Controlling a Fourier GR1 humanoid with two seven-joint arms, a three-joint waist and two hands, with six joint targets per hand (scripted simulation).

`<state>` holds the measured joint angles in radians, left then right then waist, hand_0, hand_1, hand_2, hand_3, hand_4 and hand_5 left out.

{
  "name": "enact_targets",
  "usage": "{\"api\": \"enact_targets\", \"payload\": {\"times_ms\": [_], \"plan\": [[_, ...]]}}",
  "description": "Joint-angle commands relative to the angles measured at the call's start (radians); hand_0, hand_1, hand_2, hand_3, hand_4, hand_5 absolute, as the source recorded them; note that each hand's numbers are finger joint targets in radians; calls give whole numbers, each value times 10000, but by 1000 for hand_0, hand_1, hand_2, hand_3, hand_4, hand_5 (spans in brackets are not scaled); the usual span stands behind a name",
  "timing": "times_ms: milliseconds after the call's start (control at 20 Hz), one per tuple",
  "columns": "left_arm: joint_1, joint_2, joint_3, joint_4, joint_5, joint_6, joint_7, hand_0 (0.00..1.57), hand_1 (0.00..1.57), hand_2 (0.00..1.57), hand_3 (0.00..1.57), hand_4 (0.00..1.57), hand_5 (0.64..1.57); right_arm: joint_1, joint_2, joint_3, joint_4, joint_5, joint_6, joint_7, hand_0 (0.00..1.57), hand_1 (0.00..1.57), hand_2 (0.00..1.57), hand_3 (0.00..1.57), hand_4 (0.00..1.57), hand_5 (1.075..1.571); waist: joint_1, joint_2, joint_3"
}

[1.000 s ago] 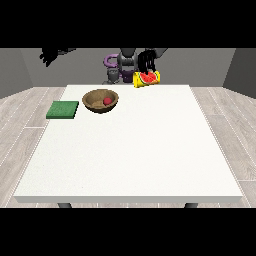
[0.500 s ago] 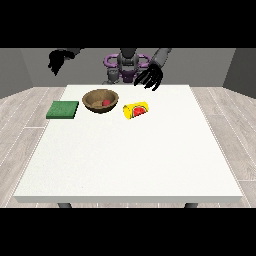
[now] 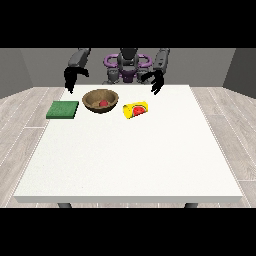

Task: Pick the cup and pour the ball into the bowl, then pick the bowl and place it on the pad

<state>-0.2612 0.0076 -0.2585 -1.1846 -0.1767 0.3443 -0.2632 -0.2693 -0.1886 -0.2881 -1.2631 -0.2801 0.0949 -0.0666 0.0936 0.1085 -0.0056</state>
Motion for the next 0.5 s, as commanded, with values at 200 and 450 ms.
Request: {"api": "enact_targets", "payload": {"times_ms": [200, 450], "plan": [[273, 109, 412, -574, 852, -1248, -788, 0, 0, 0, 0, 922, 1444, -190, 462, 136, 2251, 618, -184, -1944, 0, 0, 0, 0, 506, 1570, 192, 356, 60], [643, 500, 913, -648, 872, -1811, -1057, 0, 0, 0, 0, 936, 1434, -681, 434, 311, 3644, 737, -159, -2528, 0, 0, 0, 0, 425, 1570, -24, -41, 58]]}}
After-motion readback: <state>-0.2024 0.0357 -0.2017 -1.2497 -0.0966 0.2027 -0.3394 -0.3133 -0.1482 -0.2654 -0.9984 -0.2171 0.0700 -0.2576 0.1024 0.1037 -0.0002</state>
